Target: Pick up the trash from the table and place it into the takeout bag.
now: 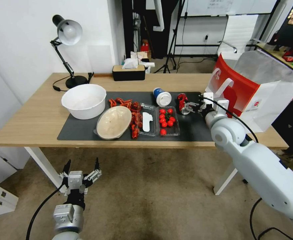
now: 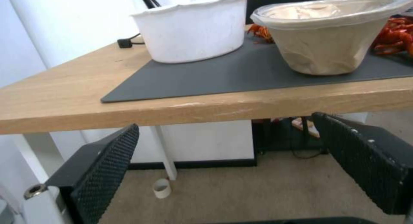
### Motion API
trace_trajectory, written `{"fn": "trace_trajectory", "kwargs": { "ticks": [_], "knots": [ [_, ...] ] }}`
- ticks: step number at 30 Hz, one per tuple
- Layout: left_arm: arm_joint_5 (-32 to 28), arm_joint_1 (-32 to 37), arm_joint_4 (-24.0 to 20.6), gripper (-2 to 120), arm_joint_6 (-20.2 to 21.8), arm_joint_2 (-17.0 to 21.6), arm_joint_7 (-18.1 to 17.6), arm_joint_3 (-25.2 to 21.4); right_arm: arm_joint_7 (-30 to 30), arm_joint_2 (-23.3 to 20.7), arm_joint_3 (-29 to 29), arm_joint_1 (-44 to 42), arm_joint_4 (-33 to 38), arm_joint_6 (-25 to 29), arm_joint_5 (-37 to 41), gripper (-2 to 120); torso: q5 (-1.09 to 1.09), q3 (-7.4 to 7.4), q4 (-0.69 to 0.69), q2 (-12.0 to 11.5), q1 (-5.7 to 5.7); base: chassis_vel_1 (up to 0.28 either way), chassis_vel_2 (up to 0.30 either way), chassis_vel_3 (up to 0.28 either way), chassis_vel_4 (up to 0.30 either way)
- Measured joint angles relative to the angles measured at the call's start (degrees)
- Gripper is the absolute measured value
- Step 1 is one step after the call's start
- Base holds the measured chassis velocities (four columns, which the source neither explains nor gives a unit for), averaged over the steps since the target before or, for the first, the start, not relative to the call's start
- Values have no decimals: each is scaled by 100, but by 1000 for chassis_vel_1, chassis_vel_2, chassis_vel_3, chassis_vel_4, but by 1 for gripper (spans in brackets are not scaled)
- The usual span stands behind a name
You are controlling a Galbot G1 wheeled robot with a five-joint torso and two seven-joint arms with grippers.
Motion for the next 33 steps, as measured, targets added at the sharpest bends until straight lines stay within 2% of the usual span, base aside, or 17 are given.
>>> {"fn": "trace_trajectory", "kwargs": {
  "ticks": [22,33],
  "knots": [
    [-190,-34,18,100,5,125,-6,-98,367,813,-602,913,-1251,-672,194,100,0,-1,0,1,-1,0,0,0,0],
    [-239,-135,120,100,6,150,-9,-104,598,1069,-665,1008,-1714,-734,158,100,-1,-1,0,1,-1,0,0,0,0]
  ]
}}
